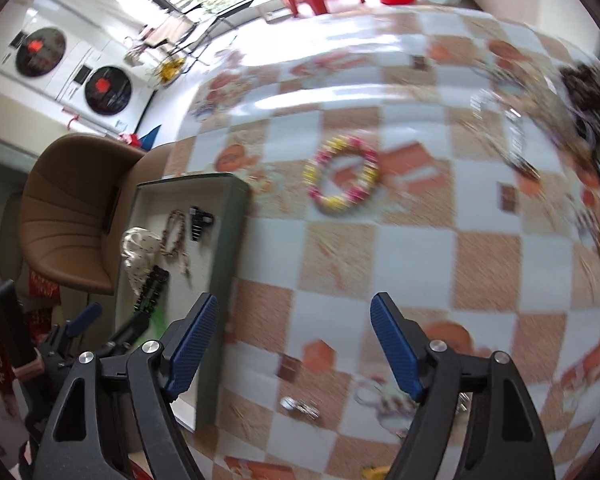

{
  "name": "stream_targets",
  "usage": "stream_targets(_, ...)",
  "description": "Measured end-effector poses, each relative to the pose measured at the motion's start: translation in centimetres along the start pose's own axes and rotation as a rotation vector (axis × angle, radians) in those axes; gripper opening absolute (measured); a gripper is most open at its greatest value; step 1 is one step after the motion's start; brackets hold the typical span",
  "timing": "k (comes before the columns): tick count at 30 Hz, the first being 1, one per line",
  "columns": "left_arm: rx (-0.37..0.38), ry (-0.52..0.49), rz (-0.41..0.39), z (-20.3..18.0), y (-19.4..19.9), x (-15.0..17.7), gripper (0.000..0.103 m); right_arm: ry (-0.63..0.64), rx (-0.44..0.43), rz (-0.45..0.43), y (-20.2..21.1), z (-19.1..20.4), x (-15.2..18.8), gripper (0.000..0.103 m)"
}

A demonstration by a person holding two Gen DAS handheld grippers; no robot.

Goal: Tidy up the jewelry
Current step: 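Move both open tools back over the jewelry on the table, then grasp the small silver charm with the left tool while the right tool grasps the silver spiked hair clip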

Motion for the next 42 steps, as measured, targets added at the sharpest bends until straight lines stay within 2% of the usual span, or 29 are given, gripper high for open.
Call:
stream_targets(9, 0.06, -0.117, 0.016, -5.8, 0.9, 1.4, 0.103, -0.168, 0.043, -0.003, 1.9, -6.3, 4.8, 0.084)
stream_targets(16, 0.088, -0.186, 0.035, -9.1, 0.9, 2.7, 0.103, -0.211, 0.096, -0.002, 3.1, -8.8, 7.8, 0.084)
stream_targets(23, 0.107, -0.196, 0.056, -10.7, 0.6, 3.6, 0.103, -0.267, 0.1, 0.051, 3.0, -10.1, 10.8, 0.084)
stream_targets(29, 0.145, -0.207, 0.102, -11.6, 0.6, 6.0, 0.103, -0.312, 0.117, 0.084, 2.3, -10.6, 12.7, 0.084)
stream_targets(35, 0.163, -0.202, 0.139, -11.8, 0.7, 9.6, 0.103, -0.364, 0.12, 0.086, 1.6, -10.7, 13.1, 0.084)
stream_targets(42, 0.157, -0.253, 0.141, -12.3, -0.4, 11.3, 0.1, -0.346, 0.103, 0.102, 0.2, -9.9, 12.5, 0.082)
Point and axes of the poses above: each gripper's, at about its wrist camera, not at the fingertips, and y roughly against the way its jaws point, z to its left, x to its underside, the point moved 8 cm from there along -y, roughly the way its jaws point, and after that the axes turned 11 degrees about y, right-handed, at the moved point
